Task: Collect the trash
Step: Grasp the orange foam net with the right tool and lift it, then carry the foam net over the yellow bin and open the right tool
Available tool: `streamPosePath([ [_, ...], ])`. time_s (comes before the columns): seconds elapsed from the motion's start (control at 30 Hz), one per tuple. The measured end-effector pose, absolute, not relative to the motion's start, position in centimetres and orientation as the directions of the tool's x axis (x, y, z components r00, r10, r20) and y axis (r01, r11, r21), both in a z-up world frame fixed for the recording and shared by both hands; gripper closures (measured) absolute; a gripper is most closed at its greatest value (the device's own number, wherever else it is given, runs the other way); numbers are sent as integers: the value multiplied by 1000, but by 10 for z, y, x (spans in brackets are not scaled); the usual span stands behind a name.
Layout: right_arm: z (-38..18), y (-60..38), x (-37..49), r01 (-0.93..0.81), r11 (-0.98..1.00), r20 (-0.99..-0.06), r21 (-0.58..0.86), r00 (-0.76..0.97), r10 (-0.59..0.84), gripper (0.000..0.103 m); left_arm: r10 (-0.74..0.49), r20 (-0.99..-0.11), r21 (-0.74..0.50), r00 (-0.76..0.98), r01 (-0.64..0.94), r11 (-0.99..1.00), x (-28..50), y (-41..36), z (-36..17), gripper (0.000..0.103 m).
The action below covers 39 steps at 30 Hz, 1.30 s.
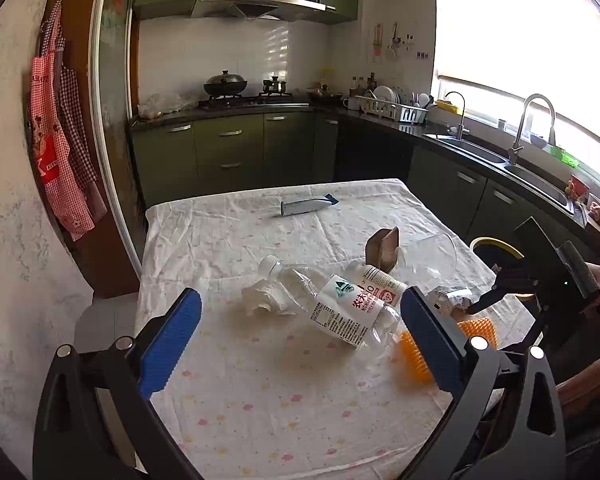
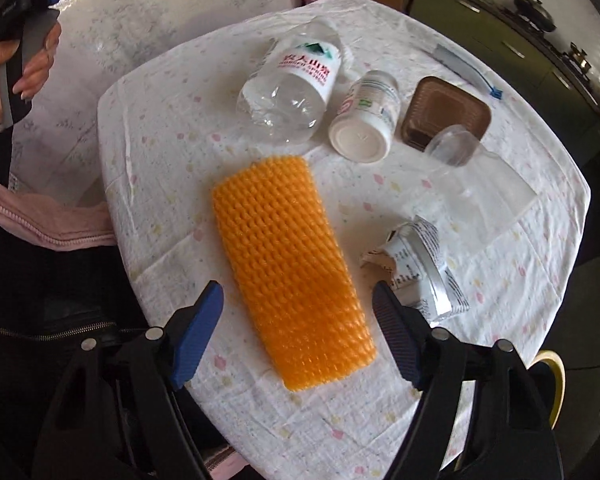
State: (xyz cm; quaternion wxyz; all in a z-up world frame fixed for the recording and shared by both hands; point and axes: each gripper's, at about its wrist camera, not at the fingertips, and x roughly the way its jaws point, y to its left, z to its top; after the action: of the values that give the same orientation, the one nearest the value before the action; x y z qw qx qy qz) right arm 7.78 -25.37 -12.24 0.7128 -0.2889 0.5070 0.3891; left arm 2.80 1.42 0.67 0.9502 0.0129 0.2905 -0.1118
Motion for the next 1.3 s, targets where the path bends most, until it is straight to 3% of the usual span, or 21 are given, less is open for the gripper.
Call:
streamPosePath([
  [0.17,-136,-246,82,-870,492,-965,-29,153,214,31,-210,-569,-29,795,236,971,30,7,1,5],
  [0.2,-138,-246,83,-870,492,-967,-27,148,208,33,-209,-572,-26,793,238,971,31,6,0,5],
  [0.23,-139,-246,85,-869,495,-968,-14,135,211,42,-208,-574,-24,792,238,971,31,6,-1,5],
  [0.37,-136,-250,86,-863,505,-964,-3,137,228,51,-208,-583,-28,786,237,971,34,5,-4,5],
  [0.53,-117,-259,85,-839,543,-937,25,170,306,89,-209,-587,-31,782,236,971,36,4,-7,5],
  [0.73,-90,-270,77,-805,587,-900,87,189,392,90,-208,-588,-28,782,238,971,36,1,-7,5],
  [0.97,-61,-319,76,-691,720,-870,59,318,376,90,-215,-591,-21,778,252,968,35,-4,-9,5],
  [1.17,-49,-418,97,-405,914,-861,-37,477,177,89,-228,-597,-16,769,272,962,36,-11,-10,5],
  [1.3,-65,-488,119,-194,978,-873,-82,488,24,89,-234,-598,-10,766,285,958,36,-17,-10,5],
])
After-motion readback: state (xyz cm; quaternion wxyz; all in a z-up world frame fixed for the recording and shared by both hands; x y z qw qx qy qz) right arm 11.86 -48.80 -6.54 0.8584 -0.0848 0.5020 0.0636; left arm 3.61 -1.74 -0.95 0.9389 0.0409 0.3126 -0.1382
